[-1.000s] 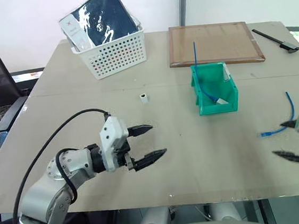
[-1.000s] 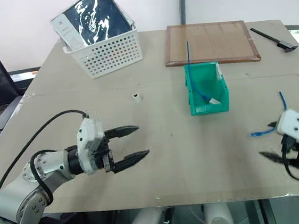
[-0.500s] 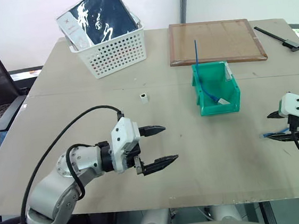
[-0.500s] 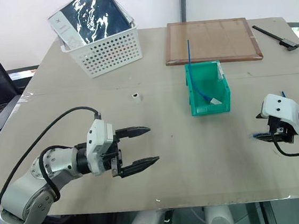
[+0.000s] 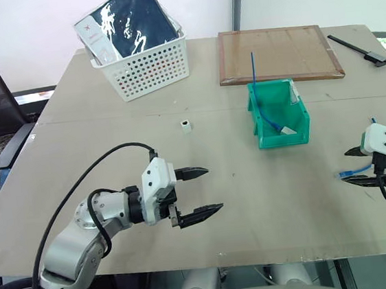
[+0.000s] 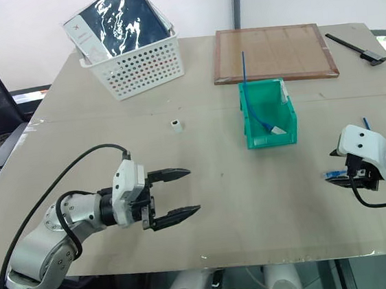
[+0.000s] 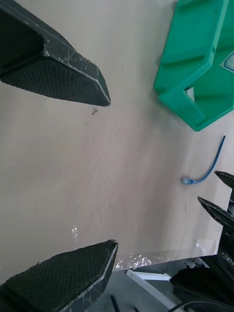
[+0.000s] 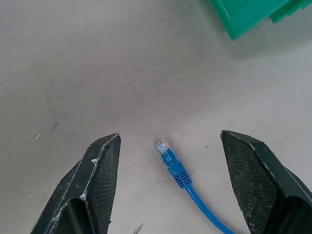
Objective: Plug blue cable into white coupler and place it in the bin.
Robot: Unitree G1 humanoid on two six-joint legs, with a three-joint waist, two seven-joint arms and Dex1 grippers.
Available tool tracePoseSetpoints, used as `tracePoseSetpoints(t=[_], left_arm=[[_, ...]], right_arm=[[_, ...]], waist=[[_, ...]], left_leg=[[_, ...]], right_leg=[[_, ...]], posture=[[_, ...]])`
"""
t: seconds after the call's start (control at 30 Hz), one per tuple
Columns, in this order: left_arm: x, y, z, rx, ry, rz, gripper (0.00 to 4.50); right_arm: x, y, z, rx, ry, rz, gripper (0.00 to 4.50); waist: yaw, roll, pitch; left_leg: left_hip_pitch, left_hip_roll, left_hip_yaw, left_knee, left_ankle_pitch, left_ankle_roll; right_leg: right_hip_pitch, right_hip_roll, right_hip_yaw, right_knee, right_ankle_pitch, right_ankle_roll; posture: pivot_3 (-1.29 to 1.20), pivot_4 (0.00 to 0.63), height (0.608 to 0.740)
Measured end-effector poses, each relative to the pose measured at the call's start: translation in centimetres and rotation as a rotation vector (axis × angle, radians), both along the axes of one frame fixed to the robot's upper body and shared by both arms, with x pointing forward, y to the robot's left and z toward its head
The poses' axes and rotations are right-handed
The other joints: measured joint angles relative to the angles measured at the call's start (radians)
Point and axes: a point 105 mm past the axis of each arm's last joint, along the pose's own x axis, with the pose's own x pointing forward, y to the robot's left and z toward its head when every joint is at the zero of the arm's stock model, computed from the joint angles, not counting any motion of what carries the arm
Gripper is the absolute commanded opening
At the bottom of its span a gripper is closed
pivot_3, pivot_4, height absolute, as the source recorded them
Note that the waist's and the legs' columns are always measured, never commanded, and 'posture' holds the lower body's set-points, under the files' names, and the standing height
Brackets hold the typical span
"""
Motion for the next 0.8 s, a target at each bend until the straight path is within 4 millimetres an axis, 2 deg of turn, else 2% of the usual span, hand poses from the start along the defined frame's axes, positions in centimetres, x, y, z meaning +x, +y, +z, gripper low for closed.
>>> tracePoseSetpoints(t=[0.4,0.8], left_arm=[[-0.6,0.5,-1.1,0.010,-0.003,-0.024,4.50],[-1.0,1.0,-1.9,0.009,-0.010,-0.021,4.50]], right_arm=[[0.2,-1.4,-0.7,-0.051,-0.016,-0.006,3.19],[1.7,-2.6,-3.0,-0.102,0.029,0.002,3.19]], waist=[[-0.001,0.000,0.000],[-0.002,0.000,0.000]], left_leg=[[0.000,0.000,0.000,0.000,0.000,0.000],[0.001,0.000,0.001,0.000,0.000,0.000]], right_leg=[[0.000,0.000,0.000,0.000,0.000,0.000],[0.000,0.000,0.000,0.000,0.000,0.000]], posture=[[0.00,0.150,0.740],[0.00,0.150,0.740]])
